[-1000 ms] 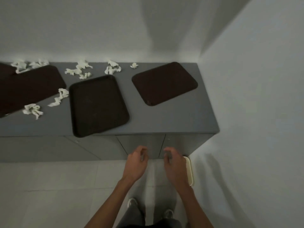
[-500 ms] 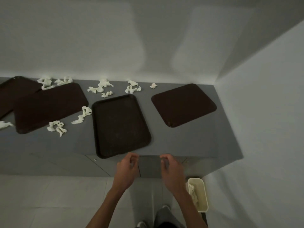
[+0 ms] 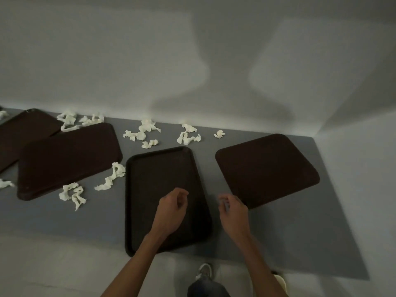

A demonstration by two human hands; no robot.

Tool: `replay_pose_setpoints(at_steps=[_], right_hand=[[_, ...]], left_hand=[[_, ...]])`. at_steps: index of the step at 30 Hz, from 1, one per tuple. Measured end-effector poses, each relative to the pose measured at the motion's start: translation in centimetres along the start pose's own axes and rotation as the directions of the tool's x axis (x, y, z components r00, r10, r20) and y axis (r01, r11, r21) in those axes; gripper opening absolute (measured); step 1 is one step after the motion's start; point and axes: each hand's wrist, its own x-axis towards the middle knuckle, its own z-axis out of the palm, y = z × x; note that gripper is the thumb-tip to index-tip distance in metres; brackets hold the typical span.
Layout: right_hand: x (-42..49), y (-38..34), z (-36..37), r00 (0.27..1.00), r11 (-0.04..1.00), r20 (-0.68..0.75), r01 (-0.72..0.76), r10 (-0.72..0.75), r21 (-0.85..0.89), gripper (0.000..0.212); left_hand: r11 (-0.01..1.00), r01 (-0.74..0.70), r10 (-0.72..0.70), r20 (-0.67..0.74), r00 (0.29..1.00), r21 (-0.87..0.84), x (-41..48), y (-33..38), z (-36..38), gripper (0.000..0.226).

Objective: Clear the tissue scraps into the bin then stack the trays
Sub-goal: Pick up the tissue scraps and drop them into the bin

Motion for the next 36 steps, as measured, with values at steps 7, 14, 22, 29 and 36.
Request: replay_pose_setpoints(at_steps=[7,14,22,29,36], right_hand=[[12.2,-1.5,0.8,0.997,0.998,0.058,0.05,-0.048,-0.035,0.021],[25.1,-2.3,2.5,0.997,0.978,0.041,0.079,-0.072,-0.195,0.035],[35.5,-2.4,4.6,0.983,0.936,0.175,0.116,-0.06,-0.332,0.051],[35.9,-1.4,5.2,0.989,0.909,0.149,0.048,0.015,-0.413,0.029],[32.0,-1.7,2.9,0.995,0.952,0.093,0.005,0.024,-0.305,0.025]], left_hand=[[0.996,-0.049,0.053,-0.039,0.998,0.078,10.9,-0.6,-1.2,0.024],[0.985,-0.016,0.011,0.028,1.0,0.172,19.9,-2.1,-1.5,0.027],[0.97,-0.036,0.026,0.042,0.999,0.24,25.9,-4.0,-1.5,0.02],[0.932,-0.089,0.068,0.074,0.995,0.351,32.1,-4.0,-1.4,0.022],[0.855,-0.171,0.124,0.126,0.984,0.49,38.2,-1.4,-0.1,0.032]])
